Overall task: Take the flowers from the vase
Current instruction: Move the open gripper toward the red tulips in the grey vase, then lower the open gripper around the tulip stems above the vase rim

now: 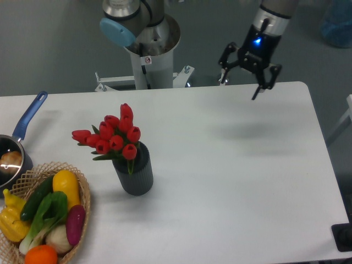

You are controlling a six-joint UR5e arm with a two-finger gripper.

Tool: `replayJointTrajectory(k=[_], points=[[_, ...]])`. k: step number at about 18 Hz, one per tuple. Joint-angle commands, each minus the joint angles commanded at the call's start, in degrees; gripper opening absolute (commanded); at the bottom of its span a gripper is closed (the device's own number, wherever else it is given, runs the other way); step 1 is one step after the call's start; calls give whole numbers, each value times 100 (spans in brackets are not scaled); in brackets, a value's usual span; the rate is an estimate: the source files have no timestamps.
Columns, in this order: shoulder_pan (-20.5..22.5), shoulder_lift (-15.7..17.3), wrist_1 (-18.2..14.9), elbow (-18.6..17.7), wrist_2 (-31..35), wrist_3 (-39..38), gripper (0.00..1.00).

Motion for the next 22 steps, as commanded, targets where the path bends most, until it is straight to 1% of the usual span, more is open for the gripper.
replayJointTrajectory(k=[2, 4, 5, 6, 7, 9, 12, 13, 16, 20, 22], points=[[-141, 0, 0, -149, -394, 18, 100], [-176, 26, 9, -342, -807, 18, 100], [-220, 35, 18, -378, -957, 9, 100], [-351, 35, 44, -370, -1054, -26, 100], [-474, 27, 79, -335, -1081, -70, 100], [-545, -17, 88, -256, -1108, -140, 100], [-730, -35, 88, -282, -1134, -114, 100], [-791, 35, 88, -360, -1161, -88, 100], [-932, 123, 105, -413, -1284, -88, 100], [-1082, 44, 123, -405, -1214, 263, 100], [-1169, -35, 123, -423, -1231, 273, 100]])
